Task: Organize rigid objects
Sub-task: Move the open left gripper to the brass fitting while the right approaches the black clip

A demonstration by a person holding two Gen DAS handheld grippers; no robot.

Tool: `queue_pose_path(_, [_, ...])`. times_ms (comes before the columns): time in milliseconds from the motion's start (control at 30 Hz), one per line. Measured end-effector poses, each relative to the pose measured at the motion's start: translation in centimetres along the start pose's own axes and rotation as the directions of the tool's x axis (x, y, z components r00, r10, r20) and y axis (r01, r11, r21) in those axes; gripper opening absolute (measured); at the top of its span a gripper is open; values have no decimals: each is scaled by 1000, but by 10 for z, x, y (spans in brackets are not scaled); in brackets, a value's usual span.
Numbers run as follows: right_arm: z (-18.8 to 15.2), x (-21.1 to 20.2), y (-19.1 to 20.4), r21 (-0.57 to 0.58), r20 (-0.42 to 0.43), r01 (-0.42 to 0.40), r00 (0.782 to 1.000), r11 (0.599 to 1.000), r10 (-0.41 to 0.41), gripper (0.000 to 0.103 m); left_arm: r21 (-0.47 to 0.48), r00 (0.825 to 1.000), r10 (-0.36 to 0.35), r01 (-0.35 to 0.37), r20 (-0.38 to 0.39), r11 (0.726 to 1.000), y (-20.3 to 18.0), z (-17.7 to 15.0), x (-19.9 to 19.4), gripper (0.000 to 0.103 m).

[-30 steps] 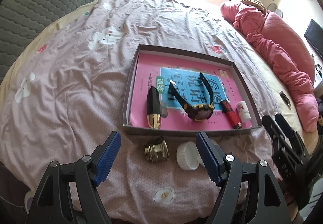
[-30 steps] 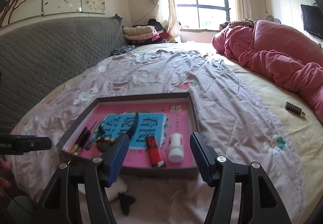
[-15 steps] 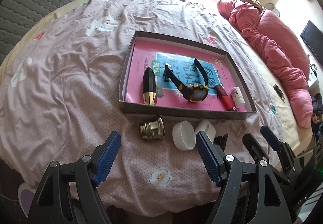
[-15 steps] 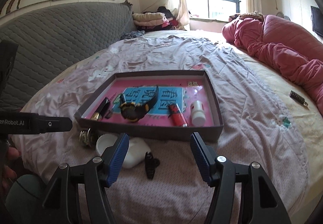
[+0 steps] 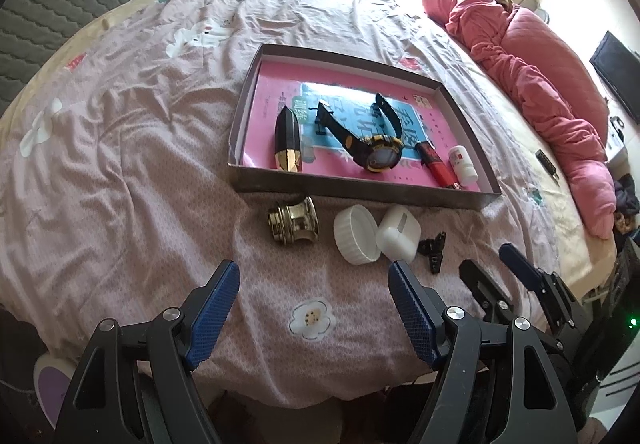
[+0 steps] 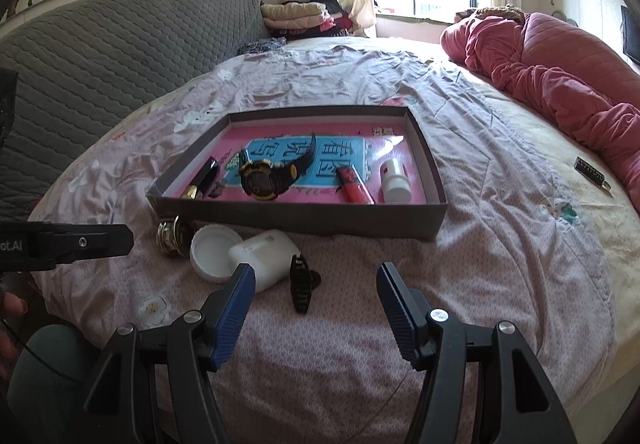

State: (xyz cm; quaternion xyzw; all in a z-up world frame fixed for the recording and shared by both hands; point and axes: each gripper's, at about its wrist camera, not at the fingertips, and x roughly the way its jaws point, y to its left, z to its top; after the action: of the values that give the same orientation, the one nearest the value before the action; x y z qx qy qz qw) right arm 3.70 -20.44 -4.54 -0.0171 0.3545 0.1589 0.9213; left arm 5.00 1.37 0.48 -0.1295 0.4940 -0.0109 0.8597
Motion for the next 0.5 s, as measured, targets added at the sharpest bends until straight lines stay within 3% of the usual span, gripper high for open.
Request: queue_pose_path(500, [-7,21,3,-13,-72,2,997,1000,-3,63,-63,999,12,-15,-40,998,15,1,21,78])
